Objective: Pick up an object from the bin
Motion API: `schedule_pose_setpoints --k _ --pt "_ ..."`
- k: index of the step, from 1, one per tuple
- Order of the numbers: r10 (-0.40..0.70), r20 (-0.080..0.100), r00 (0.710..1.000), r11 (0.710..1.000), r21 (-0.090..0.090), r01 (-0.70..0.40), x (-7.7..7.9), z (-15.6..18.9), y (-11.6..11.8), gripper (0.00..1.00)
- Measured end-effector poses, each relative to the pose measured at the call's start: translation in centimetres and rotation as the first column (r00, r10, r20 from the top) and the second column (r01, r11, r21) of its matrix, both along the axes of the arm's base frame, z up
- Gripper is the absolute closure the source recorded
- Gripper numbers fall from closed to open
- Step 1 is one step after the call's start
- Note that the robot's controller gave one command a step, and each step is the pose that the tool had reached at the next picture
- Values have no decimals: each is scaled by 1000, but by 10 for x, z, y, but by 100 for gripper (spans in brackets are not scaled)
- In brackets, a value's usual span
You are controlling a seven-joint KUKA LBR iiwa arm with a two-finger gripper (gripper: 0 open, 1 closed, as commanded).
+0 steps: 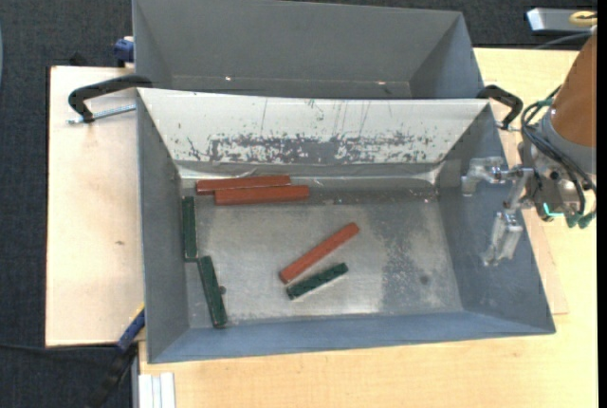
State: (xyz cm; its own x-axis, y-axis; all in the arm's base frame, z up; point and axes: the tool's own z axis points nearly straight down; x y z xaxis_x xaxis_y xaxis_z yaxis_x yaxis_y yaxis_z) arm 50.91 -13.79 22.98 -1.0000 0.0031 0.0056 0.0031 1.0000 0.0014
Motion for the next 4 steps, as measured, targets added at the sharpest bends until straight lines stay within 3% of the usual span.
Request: schedule_pose_setpoints --k 1,2,3,4 --pt "3 9 1000 1000 -2 -3 2 4 1 0" --pt "29 14 999 1000 -3 -29 -1 -47 4 0" --pt "36 11 999 999 -2 -36 -1 -115 53 0" --pt "-12 1 1000 1000 3 12 0 -140 79 0"
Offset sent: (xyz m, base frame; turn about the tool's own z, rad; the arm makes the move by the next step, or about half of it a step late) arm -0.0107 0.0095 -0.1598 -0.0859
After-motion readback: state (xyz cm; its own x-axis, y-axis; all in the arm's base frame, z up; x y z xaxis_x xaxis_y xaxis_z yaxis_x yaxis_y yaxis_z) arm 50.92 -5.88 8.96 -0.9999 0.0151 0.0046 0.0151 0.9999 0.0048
